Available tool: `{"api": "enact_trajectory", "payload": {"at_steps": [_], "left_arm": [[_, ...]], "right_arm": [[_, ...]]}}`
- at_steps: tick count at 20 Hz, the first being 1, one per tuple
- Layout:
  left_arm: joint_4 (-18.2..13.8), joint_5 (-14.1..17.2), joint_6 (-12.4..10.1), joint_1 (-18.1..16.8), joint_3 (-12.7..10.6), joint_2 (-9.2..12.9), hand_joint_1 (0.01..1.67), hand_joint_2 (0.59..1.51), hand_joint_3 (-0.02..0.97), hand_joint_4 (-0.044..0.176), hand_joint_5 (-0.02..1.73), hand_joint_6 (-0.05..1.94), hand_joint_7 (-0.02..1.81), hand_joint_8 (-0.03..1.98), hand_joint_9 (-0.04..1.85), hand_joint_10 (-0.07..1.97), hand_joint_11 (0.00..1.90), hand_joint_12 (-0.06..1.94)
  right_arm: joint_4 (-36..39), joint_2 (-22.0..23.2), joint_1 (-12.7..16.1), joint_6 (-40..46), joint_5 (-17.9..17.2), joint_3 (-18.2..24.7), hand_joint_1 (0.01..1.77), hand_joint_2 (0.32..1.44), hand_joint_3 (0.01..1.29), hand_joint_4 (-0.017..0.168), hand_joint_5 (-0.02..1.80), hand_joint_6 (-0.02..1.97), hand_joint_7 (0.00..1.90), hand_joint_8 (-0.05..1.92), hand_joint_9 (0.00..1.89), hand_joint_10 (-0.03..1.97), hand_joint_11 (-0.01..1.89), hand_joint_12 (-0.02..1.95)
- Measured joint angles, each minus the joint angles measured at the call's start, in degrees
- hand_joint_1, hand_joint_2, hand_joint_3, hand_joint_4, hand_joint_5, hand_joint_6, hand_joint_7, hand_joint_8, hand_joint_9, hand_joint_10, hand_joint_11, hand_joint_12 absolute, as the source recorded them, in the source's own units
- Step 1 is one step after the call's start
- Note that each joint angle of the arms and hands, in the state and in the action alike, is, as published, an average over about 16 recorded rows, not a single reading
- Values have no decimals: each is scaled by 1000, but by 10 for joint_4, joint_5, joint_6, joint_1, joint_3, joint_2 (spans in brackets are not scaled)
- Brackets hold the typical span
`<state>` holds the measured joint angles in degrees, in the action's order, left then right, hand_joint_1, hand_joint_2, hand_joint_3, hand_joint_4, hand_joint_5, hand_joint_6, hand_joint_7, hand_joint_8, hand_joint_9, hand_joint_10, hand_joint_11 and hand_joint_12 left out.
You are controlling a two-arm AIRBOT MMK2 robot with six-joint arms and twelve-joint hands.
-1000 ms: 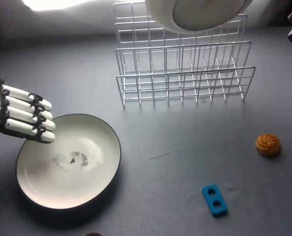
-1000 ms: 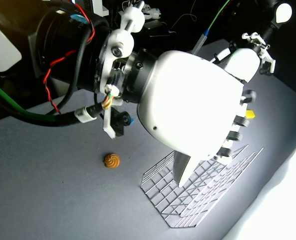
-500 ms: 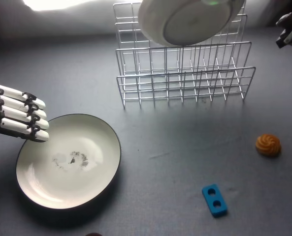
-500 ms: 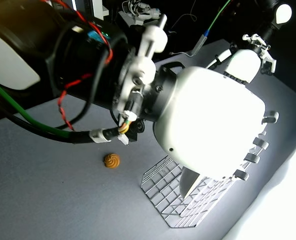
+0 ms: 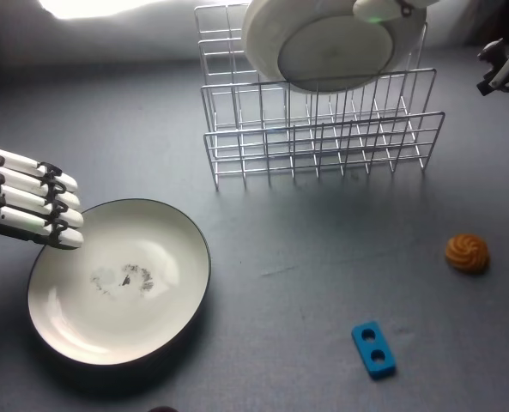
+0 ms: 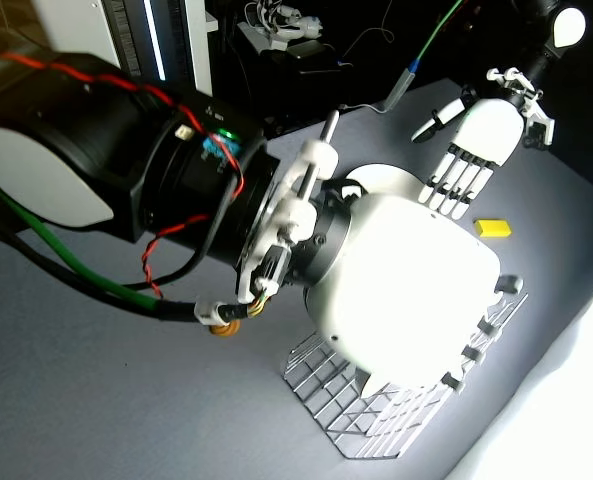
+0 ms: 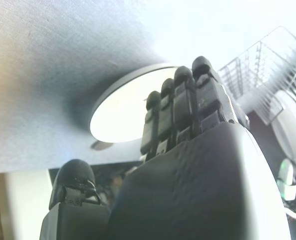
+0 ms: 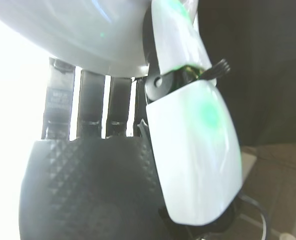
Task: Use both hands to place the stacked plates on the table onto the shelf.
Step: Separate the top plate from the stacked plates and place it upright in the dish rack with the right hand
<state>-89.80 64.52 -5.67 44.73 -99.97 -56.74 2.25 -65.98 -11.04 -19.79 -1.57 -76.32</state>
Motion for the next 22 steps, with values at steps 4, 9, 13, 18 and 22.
{"api": "enact_trajectory", "payload": {"at_steps": [4, 9, 13, 18, 22], "left_arm": [[-1, 1, 0, -1, 0, 1, 15, 1148, 12, 2, 118, 14, 116, 7, 95, 13, 21, 89], [-3, 2, 0, -3, 1, 2, 15, 1149, 11, 2, 116, 15, 115, 7, 93, 13, 20, 85], [-7, 3, 0, -5, 2, 3, 15, 1151, 11, 2, 118, 15, 120, 7, 100, 13, 21, 93], [-10, 4, 0, -7, 4, 4, 15, 1152, 11, 2, 121, 15, 124, 7, 102, 13, 21, 105], [-13, 4, 0, -8, 6, 5, 15, 1152, 11, 2, 118, 15, 124, 8, 104, 13, 21, 107]], "right_arm": [[-3, -10, -14, 0, -10, -16, 1373, 1046, 12, -10, 850, 955, 985, 928, 936, 1271, 747, 1387], [-8, -22, -32, 0, -20, -36, 1373, 1046, 12, -10, 851, 936, 993, 923, 937, 1266, 749, 1378], [-10, -29, -46, 0, -28, -47, 1373, 1046, 12, -10, 849, 923, 1005, 910, 937, 1264, 749, 1363], [-12, -35, -60, -1, -35, -56, 1350, 1059, 12, -10, 829, 982, 999, 928, 936, 1077, 727, 1324], [-12, -37, -68, -2, -40, -57, 1314, 1079, 12, -10, 801, 1060, 984, 892, 944, 839, 692, 1288]]}}
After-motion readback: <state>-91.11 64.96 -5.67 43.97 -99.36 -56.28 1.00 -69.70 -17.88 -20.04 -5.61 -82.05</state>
